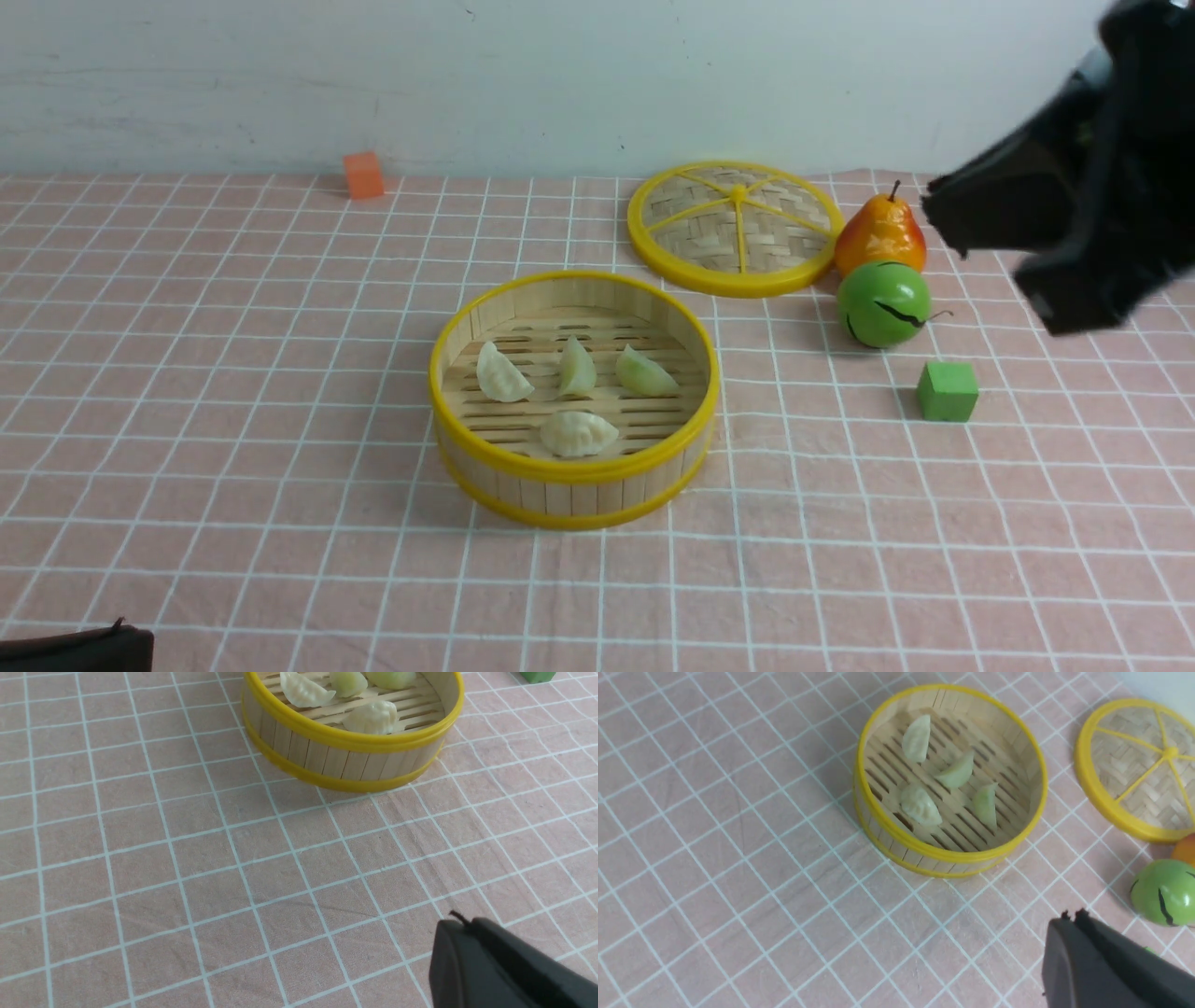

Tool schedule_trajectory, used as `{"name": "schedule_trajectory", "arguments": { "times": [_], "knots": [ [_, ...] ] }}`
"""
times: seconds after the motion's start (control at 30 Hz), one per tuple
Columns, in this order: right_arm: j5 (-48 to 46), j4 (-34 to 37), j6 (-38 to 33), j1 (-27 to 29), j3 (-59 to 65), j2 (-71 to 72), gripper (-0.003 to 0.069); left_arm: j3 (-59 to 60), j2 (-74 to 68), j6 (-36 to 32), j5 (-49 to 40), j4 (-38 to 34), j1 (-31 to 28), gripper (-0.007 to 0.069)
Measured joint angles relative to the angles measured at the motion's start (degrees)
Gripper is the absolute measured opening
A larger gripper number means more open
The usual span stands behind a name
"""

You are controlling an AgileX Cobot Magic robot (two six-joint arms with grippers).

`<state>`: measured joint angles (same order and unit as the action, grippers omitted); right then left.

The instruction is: Put the dumplings into the steamer on the table with the pink tablecloth.

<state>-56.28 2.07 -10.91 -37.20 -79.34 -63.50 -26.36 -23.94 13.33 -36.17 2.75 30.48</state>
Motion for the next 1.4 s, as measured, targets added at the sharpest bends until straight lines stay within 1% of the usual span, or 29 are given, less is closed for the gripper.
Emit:
{"name": "schedule_trajectory", "arguments": {
  "times": [0.03,0.1,0.3,0.6,0.67,0.73,0.77,0.83,0.87,0.9,0.97,1.03,1.07,1.1,1.13,1.17,1.2,1.23,1.27,1.33,1.37,1.4],
  "knots": [
    [0.31,-0.01,0.0,0.0,0.46,0.46,-0.0017,0.0,0.0,0.0,0.0,0.0,0.0,0.0008],
    [2.29,0.95,0.0,0.0,5.43,5.83,-0.0014,0.0,0.0,0.0,0.0,0.0,0.0,0.0012],
    [1.7,2.1,0.0,0.0,11.35,12.77,-0.001,0.0,0.0,0.0,0.0,0.0,0.0,0.0018],
    [-8.37,3.19,0.09,0.0,13.5,17.36,-0.001,0.0,0.0,0.0,0.0,0.0,0.0,0.0027],
    [-8.91,2.9,1.88,0.0,13.75,17.86,-0.0018,0.0,0.0,0.0,0.0,0.0,0.0,0.0029],
    [-6.4,1.35,4.66,0.0,15.49,18.9,-0.0022,0.0,0.0,0.0,0.0,0.0,0.0,0.0031],
    [-5.99,0.91,4.97,0.0,16.13,19.24,-0.0022,0.0,0.0,0.0,0.0,0.0,0.0,0.0031],
    [-0.3,-1.51,8.06,0.0,20.32,21.4,-0.0022,0.0,0.0,0.0,0.0,0.0,0.0,0.0032],
    [5.8,-4.5,11.24,0.16,26.19,24.68,-0.0022,0.0,0.0,0.0,-0.05,0.0,0.0,0.0035],
    [6.63,-4.5,11.59,0.22,26.19,24.68,-0.0022,0.0,0.0,0.0,-0.05,0.0,0.0,0.0036],
    [19.89,-8.52,15.87,2.36,37.39,31.31,-0.0022,0.0,0.0,0.0,-0.16,0.0,0.0,0.0038],
    [30.67,-10.09,18.53,5.81,45.86,36.46,-0.0022,0.0,0.0,0.0,-0.16,0.0,0.0,0.0038],
    [32.82,-10.33,19.22,7.63,49.18,38.49,-0.0022,0.0,0.0,0.0,-0.16,0.0,0.0,0.0038],
    [40.12,-10.34,20.35,10.74,53.23,40.98,-0.0022,0.0,0.0,0.0,-0.16,0.0,0.0,0.0039],
    [42.98,-10.08,20.73,12.43,56.33,42.95,-0.0022,0.0,0.0,0.0,-0.16,0.0,0.0,0.0038],
    [48.09,-9.24,21.13,15.98,60.69,45.84,-0.0022,0.0,0.0,0.0,-0.22,0.0,0.0,0.0038],
    [48.8,-9.24,21.12,16.58,60.69,45.84,-0.0022,0.0,0.0,0.0,-0.22,0.0,0.0,0.0038],
    [54.39,-7.27,21.26,21.88,67.08,50.38,-0.0022,0.0,0.0,0.0,-0.22,0.0,0.0,0.0042],
    [55.3,-7.1,21.32,22.45,67.67,50.8,-0.0022,0.0,0.0,0.0,-0.22,0.0,0.0,0.0043],
    [58.43,-5.8,21.44,29.24,74.37,55.66,-0.0022,0.0,0.0,0.0,-0.22,0.0,0.0,0.0048],
    [58.54,-5.76,21.44,29.71,74.83,56.0,-0.0022,0.0,0.0,0.0,-0.22,0.0,0.0,0.0048],
    [58.6,-5.65,21.45,31.45,76.59,57.24,-0.0022,0.0,0.0,0.0,-0.22,0.0,0.0,0.005]
  ]
}}
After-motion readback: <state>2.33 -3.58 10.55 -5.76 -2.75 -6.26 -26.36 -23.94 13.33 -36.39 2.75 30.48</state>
